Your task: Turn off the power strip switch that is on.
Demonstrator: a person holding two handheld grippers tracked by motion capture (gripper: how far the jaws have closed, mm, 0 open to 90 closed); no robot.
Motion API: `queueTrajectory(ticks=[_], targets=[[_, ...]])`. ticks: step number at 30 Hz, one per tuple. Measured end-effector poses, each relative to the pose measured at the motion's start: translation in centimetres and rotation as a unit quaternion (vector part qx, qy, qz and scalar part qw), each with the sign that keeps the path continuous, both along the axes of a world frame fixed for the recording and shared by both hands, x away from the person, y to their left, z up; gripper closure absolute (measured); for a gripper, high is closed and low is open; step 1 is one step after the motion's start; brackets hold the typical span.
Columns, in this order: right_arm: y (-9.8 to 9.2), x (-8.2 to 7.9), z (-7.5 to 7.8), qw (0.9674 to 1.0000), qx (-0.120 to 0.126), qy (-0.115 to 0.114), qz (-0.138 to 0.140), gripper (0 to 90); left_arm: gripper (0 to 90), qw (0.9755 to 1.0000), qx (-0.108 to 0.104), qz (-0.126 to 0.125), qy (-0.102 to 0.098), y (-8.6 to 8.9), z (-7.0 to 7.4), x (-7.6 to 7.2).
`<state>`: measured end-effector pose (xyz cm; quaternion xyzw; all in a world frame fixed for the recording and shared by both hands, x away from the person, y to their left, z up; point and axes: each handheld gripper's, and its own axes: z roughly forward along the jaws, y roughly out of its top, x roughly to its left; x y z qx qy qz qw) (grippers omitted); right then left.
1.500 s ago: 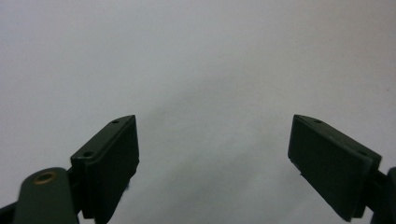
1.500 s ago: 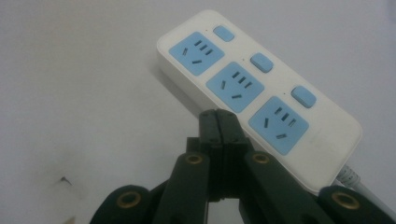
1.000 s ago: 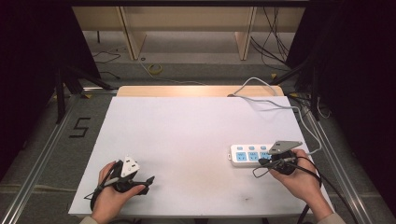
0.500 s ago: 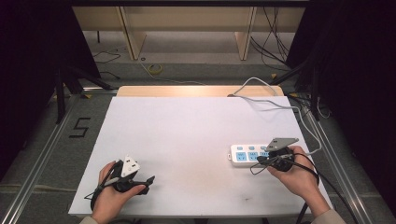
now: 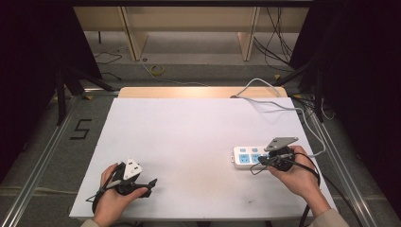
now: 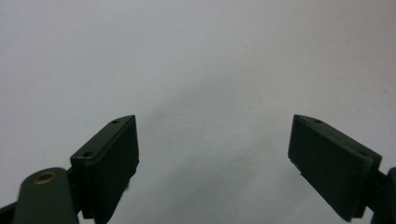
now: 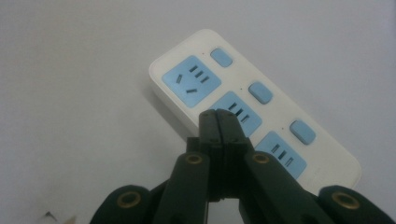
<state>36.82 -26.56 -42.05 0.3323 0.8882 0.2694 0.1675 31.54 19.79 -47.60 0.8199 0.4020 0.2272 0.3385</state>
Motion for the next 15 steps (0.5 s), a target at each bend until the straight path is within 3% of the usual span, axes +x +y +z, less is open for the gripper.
queueTrajectory(ticks=[15], targets=[[0.35,0.65,0.14,1.0000,-0.005,0.006,-0.003,90.0,16.0,1.0000,-0.001,0.001,-0.002,-0.08,-0.02,0.00]])
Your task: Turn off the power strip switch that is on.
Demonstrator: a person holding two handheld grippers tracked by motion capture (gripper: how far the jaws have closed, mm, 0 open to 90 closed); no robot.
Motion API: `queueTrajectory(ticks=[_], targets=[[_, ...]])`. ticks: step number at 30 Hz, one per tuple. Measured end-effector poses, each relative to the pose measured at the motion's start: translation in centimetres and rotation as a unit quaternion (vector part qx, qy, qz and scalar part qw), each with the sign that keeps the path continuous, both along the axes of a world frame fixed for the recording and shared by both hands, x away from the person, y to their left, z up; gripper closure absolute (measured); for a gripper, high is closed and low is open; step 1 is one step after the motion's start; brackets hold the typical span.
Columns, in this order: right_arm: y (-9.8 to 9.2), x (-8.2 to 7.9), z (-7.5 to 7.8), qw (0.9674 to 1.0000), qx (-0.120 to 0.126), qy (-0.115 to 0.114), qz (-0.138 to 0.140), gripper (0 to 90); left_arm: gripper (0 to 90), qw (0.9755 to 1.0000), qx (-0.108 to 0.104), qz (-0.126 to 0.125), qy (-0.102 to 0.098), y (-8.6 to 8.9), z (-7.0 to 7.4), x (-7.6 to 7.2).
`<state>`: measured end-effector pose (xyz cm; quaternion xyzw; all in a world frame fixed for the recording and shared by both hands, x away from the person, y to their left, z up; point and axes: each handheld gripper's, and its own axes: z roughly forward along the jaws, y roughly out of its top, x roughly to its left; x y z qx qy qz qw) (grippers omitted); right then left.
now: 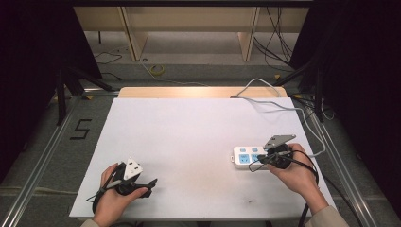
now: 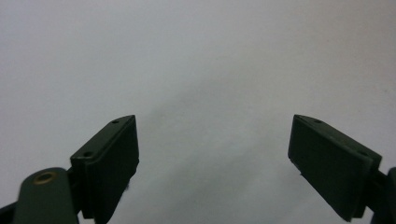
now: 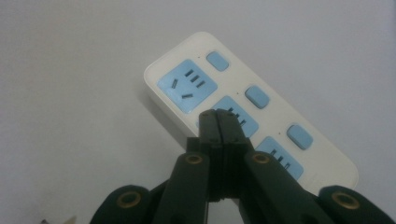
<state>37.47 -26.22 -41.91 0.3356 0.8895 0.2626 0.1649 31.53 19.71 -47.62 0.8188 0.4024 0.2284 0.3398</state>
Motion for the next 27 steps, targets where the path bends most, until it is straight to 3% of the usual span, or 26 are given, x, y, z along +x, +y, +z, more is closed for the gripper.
queueTrajectory(ticks=[27], targets=[[0.7,1.4,-0.2,0.9999,-0.005,0.014,-0.005,90.0,16.0,1.0000,-0.001,0.001,0.000,-0.1,0.0,0.0]])
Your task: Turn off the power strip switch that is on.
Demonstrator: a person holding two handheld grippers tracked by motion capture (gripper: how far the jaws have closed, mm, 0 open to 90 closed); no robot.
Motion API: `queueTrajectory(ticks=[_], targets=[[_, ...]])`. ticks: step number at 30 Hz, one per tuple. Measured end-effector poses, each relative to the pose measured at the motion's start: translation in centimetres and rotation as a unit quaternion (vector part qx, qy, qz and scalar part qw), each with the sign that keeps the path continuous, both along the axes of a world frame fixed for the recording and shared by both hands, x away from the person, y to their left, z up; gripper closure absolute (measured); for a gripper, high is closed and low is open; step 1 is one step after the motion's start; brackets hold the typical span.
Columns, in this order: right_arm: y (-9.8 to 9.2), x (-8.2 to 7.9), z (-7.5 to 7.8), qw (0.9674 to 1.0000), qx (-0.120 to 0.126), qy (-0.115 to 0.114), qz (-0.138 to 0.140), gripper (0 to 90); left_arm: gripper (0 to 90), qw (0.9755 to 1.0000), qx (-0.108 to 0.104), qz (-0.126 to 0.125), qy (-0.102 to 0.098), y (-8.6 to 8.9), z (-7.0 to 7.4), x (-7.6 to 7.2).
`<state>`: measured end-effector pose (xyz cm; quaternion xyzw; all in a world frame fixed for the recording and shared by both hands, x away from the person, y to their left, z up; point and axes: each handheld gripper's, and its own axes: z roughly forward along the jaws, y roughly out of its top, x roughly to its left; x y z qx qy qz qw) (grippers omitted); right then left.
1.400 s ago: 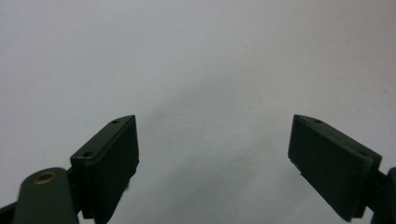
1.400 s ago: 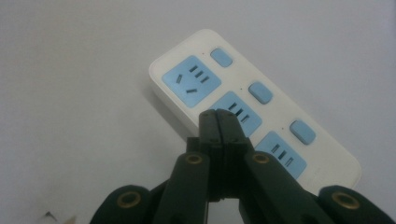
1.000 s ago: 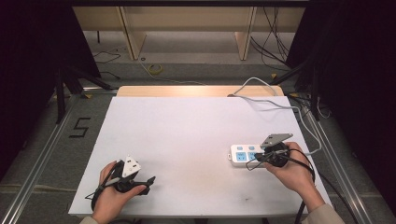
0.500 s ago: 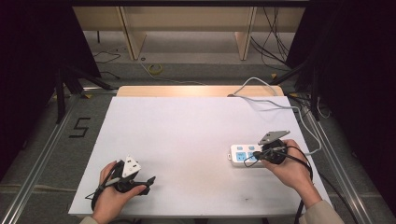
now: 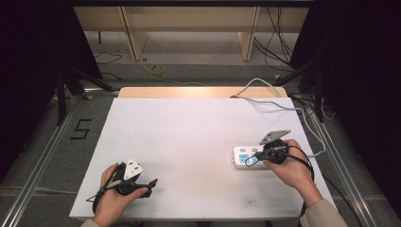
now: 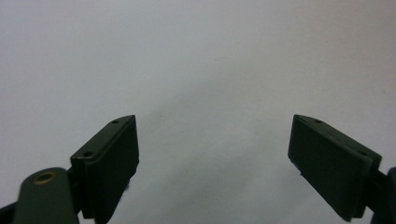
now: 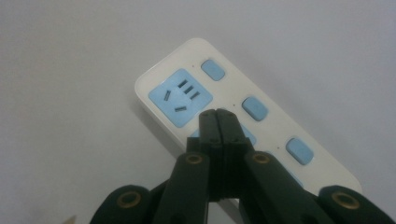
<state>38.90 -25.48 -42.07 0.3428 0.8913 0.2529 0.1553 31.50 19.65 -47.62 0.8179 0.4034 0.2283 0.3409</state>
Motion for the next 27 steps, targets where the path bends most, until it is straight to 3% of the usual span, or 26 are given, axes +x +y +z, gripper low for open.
queueTrajectory(ticks=[27], targets=[[0.7,1.2,0.2,0.9999,-0.011,0.008,0.000,90.0,16.0,1.0000,0.002,-0.003,0.001,0.0,0.0,0.0]])
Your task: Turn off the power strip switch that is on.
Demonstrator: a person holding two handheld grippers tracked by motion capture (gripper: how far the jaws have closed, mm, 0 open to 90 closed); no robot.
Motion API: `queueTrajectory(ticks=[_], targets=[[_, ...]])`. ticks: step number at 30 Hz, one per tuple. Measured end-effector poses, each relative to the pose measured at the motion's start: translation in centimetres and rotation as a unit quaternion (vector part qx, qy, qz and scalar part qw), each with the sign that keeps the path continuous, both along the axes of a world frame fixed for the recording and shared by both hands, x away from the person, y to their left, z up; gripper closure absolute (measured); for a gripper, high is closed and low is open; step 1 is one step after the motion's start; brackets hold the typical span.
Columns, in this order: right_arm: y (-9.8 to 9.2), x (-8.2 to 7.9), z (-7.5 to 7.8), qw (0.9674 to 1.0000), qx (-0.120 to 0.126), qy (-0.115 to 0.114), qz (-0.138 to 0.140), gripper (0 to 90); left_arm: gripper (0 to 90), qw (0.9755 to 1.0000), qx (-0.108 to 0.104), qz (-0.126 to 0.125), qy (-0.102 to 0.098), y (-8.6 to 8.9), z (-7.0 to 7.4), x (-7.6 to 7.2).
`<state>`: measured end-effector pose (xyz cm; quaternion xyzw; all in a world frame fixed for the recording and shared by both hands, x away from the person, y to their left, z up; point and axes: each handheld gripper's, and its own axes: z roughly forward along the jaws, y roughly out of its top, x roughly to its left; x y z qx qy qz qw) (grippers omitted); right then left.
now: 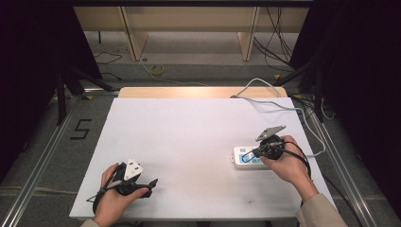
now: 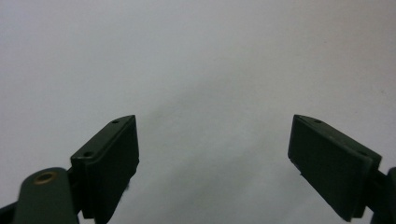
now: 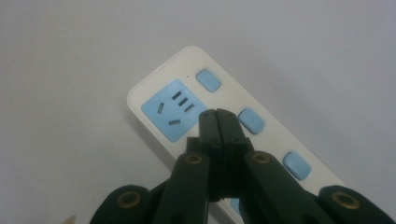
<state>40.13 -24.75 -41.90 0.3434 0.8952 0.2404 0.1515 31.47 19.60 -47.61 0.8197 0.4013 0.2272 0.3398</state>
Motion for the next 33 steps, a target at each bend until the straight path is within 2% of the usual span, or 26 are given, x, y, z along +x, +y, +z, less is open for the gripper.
queueTrajectory(ticks=[33], targets=[[1.2,1.8,0.2,0.9997,-0.018,0.016,0.002,90.0,16.1,1.0000,0.000,-0.001,0.000,0.0,0.0,0.0]])
